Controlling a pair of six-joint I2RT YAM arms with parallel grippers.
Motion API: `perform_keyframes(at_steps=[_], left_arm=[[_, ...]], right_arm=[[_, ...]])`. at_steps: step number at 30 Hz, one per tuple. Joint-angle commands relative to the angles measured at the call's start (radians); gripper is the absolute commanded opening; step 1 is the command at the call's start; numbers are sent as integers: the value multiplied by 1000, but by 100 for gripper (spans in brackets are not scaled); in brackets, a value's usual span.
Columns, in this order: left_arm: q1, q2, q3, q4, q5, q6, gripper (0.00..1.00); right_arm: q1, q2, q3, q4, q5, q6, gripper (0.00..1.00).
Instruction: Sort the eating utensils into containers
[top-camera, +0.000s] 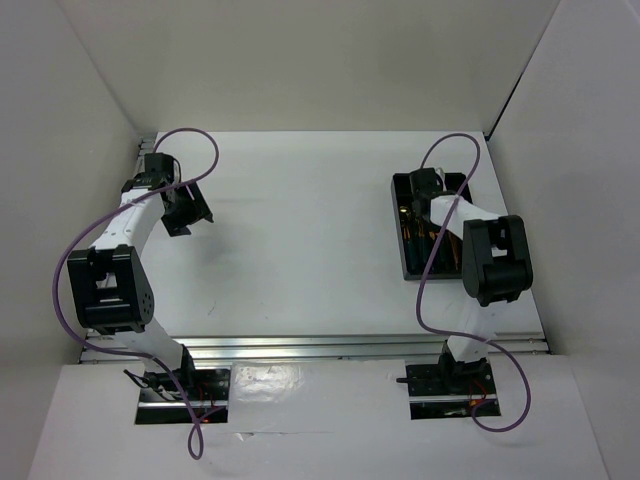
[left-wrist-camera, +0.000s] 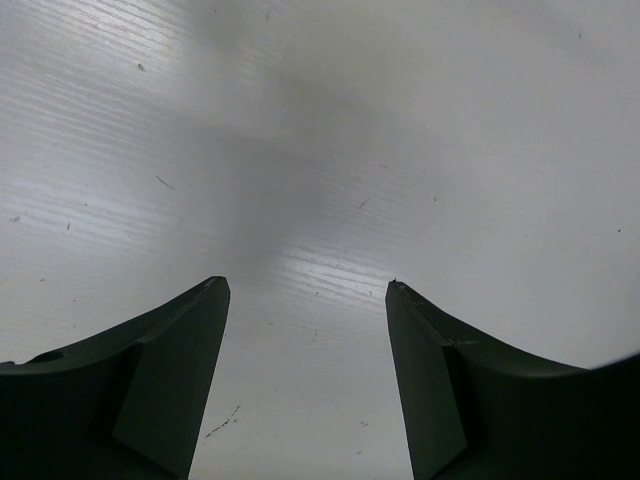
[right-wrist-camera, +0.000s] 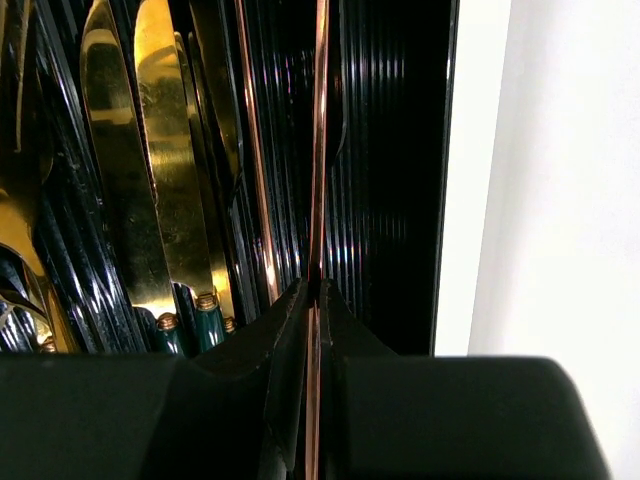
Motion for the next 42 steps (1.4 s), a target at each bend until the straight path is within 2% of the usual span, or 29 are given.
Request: perform_keyframes(at_steps=[1,5,9,10,13,19,20,22,24,26,30,34,42], left_arm=[[6,13,40,5,2,7,78],[6,4,40,5,2,7,78],[6,4,40,5,2,7,78],[6,4,40,5,2,7,78],[6,4,40,5,11,7,78],[6,4,31,14,43,16,78],[6,-6,30,14,43,16,78],[6,-6,30,23,55,16,78],[6,-15,30,24,78,25,78],[6,-24,12,45,110,34,79],[6,-67,-12,102,233,85,79],[6,-114,-32,146,342,122,80],[6,-337,-75,202,376,231,80]], right_arm=[[-5,11,-6,38,23,-2,15],[-5,11,-6,38,33,-2,22],[-5,0,4,28,33,-2,33],[-5,0,4,28,33,-2,38],[-5,-20,46,-11,11,35,39],[-5,-159,96,-36,-59,79,49],[-5,-181,96,-27,-72,88,54],[-5,-239,96,-18,-83,119,71],[-5,-278,119,-18,-149,150,83],[-5,-342,119,16,-207,196,100],[-5,-454,87,85,-263,240,100],[-5,-564,76,117,-250,292,100],[-5,-690,-16,208,-387,410,100]])
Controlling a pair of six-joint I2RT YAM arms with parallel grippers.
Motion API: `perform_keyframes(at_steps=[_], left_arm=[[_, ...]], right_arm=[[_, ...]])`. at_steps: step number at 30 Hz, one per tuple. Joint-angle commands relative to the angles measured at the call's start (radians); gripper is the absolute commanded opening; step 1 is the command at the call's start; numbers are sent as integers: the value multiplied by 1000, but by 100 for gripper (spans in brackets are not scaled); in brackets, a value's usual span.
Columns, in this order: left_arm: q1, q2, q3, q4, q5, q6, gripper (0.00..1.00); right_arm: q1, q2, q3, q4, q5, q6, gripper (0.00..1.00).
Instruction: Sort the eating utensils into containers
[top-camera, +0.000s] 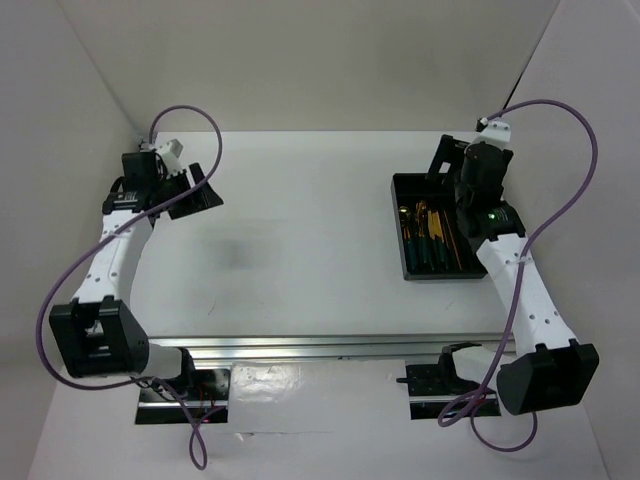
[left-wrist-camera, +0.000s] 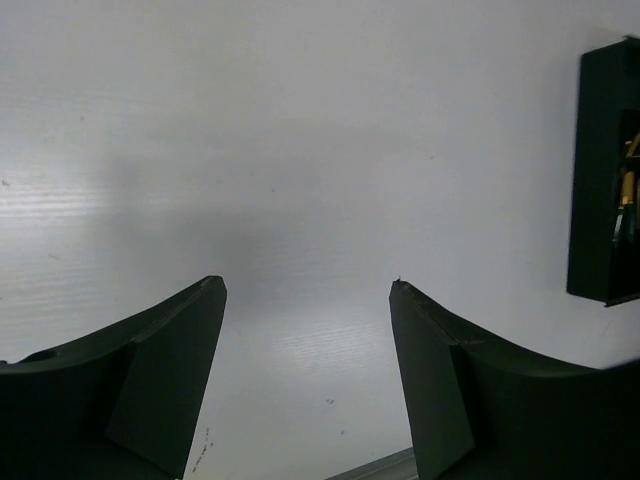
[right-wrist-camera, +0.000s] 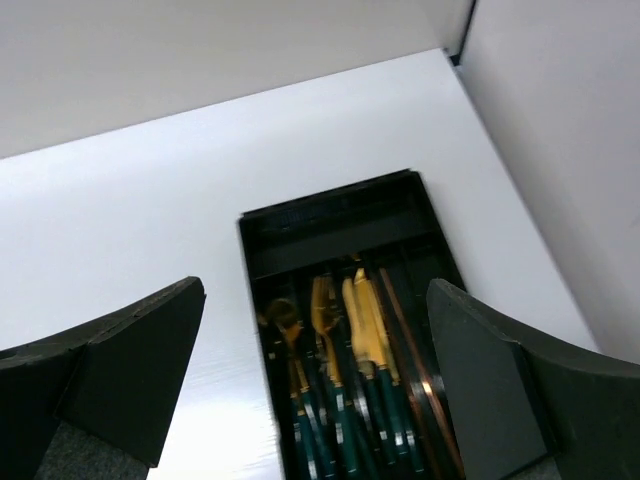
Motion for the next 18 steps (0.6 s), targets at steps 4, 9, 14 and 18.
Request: perform_keyframes(at_steps=[4,9,14,18], left_arm=[[-21,-246,-59,156,136,108,83],[-89,-485,-140,213,107,120,85],[-112,-619,-211,213,87,133,87],[-121,-642,-231,213,87,105,90]], right_arm=[[-5,-38,6,53,-200,130,100],[-5,-127,-54,53,-286,148,100],[-5,-237,-144,64,-276,167,100],[-5,-288,-173,64,-370,167,100]])
